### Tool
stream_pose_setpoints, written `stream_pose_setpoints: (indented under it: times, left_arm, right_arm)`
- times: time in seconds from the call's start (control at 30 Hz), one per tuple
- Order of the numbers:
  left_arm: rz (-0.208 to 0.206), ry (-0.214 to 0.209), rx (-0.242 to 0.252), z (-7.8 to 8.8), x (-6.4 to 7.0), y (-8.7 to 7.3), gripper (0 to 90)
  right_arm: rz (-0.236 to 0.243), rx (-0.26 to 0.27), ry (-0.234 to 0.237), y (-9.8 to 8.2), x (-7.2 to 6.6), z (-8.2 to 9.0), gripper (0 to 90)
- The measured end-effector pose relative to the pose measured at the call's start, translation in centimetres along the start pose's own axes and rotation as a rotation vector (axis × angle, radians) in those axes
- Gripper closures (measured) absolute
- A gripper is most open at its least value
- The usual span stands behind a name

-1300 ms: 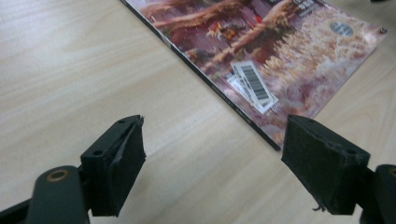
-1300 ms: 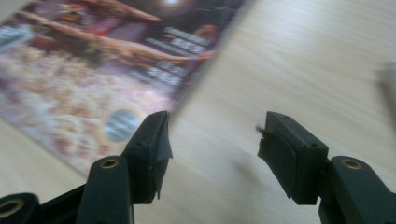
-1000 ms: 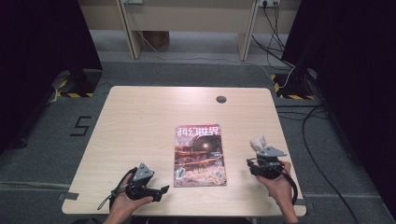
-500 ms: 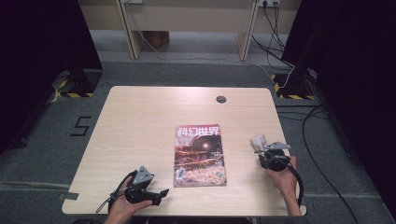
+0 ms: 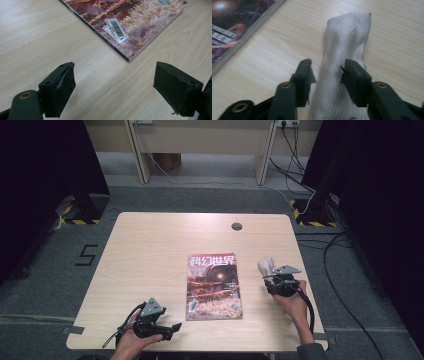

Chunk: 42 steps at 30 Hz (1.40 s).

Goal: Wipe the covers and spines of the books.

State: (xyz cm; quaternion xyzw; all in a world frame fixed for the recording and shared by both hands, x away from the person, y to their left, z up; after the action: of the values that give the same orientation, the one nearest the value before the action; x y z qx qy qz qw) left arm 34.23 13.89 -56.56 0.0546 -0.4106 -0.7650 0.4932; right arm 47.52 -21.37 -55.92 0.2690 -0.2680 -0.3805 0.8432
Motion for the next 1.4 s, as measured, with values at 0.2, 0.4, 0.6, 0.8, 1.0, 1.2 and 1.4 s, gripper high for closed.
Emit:
stream_pose_setpoints:
  times: [0.2,0.4,0.6,0.8,1.0,1.2,1.4]
  left_arm:
    - [-0.001,0.005,-0.002,0.0,-0.1,0.0,16.2]
    - [0.003,0.004,-0.003,0.0,-0.1,-0.1,15.9]
    - [0.004,0.008,-0.004,0.0,-0.2,-0.1,15.7]
    - [0.004,0.0,-0.013,-0.1,0.0,-0.3,15.6]
    - [0.004,0.005,-0.014,-0.1,-0.2,-0.3,15.6]
    - [0.003,0.009,-0.021,-0.2,-0.2,-0.4,15.6]
    - [-0.003,0.012,-0.027,-0.3,-0.2,-0.5,15.6]
  right_arm:
    - [-0.024,0.045,0.072,0.0,-2.3,2.4,37.4]
    - [-0.064,0.124,0.145,-0.2,-4.8,4.4,30.3]
    - [-0.065,0.133,0.17,-1.0,-6.7,5.4,15.7]
    - [-0.042,0.13,0.158,-2.4,-7.6,6.0,15.8]
    - [-0.029,0.106,0.166,-3.8,-8.6,6.5,15.7]
    - [-0.038,0.074,0.164,-5.1,-9.1,6.9,15.8]
    - [-0.028,0.061,0.168,-5.8,-9.3,7.3,15.7]
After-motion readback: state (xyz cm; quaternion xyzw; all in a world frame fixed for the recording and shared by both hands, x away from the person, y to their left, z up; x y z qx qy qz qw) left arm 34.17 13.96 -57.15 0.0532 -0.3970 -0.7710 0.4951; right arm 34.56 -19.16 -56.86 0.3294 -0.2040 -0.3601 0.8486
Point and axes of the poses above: each handheld gripper's, and its own axes: z roughly backward along the jaws, y roughly out of its top, x roughly to its right, the point moved 10 cm from there along -z, roughly forward along the jaws, and after that the axes turned 13 degrees about z, right-handed, at the moved point
